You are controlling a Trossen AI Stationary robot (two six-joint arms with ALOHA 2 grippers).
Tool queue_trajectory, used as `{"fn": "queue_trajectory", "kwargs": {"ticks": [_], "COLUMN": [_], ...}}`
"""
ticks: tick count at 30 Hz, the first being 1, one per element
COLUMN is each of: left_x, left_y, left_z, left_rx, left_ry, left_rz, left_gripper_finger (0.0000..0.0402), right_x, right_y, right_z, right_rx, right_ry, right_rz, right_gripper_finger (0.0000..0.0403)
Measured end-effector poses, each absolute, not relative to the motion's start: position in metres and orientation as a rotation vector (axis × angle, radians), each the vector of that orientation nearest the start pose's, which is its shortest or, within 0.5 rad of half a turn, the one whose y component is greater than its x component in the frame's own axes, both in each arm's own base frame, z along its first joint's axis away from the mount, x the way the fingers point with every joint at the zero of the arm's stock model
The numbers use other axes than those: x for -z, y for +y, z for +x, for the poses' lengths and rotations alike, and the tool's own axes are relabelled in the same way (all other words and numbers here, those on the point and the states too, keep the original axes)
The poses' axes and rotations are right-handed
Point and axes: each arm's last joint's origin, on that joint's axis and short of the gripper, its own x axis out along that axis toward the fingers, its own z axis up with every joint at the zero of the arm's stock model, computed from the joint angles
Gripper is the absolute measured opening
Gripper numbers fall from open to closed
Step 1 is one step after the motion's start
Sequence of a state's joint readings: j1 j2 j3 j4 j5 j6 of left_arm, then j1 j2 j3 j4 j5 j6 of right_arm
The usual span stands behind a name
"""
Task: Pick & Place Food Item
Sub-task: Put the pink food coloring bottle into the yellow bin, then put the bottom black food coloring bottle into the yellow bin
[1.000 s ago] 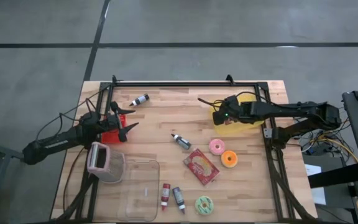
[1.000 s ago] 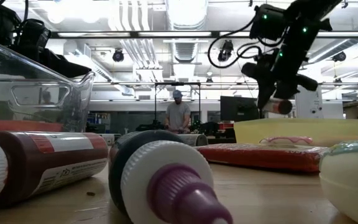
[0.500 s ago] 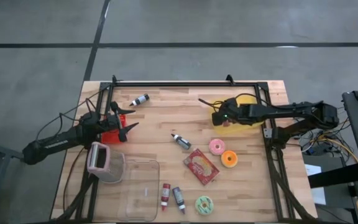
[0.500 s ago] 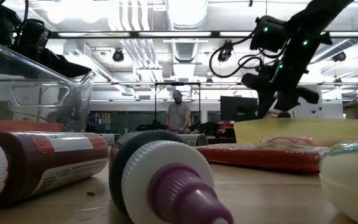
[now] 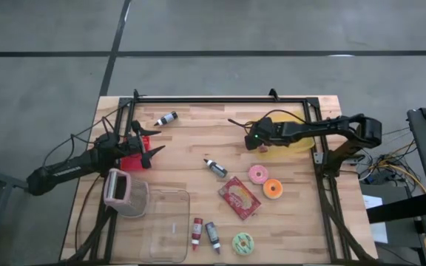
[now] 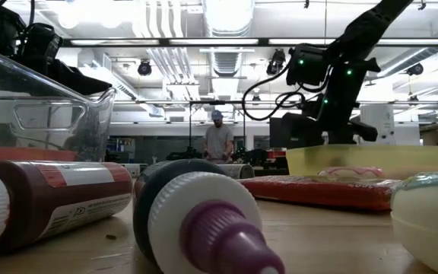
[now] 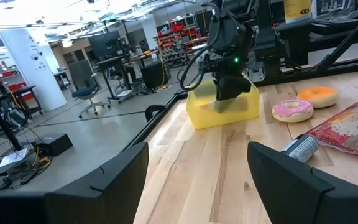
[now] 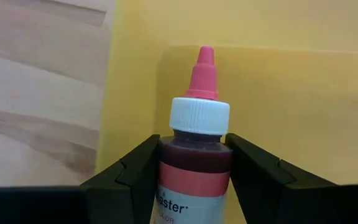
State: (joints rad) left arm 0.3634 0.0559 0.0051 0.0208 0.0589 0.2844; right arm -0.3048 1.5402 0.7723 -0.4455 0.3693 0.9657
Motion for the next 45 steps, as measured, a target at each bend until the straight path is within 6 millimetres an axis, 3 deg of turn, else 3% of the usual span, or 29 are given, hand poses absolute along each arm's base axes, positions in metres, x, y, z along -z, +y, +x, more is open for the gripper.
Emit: {"fn": "queue_trajectory", "kwargs": {"ticks": [13,22,28,37,45], "left_x": [-0.163,-0.163,-0.163,-0.163,-0.163], "left_y": [0.034,0.034,0.034,0.034,0.034], "left_z": [0.095,0.095,0.095,0.095,0.095], "left_rx": [-0.298,-0.298,-0.298,-0.298,-0.298], "left_ry": [0.072,0.072,0.072,0.072,0.072], "left_rz": [0.276,0.276,0.276,0.276,0.276], "left_gripper_finger": [0.0278,0.0278,0.0278,0.0278,0.0278], "right_x": [-0.157,-0.159,-0.19,-0.249,-0.271], "right_y": [-0.089,-0.089,-0.089,-0.07,-0.041], "right_z": [0.246,0.245,0.24,0.229,0.25], "right_rx": [1.119,1.12,1.136,0.948,0.693], "right_ry": [0.838,0.833,0.702,0.537,0.463], "right_rz": [0.759,0.754,0.681,0.581,0.347], "right_gripper_finger": [0.0238,0.0235,0.0233,0.0233,0.0233]}}
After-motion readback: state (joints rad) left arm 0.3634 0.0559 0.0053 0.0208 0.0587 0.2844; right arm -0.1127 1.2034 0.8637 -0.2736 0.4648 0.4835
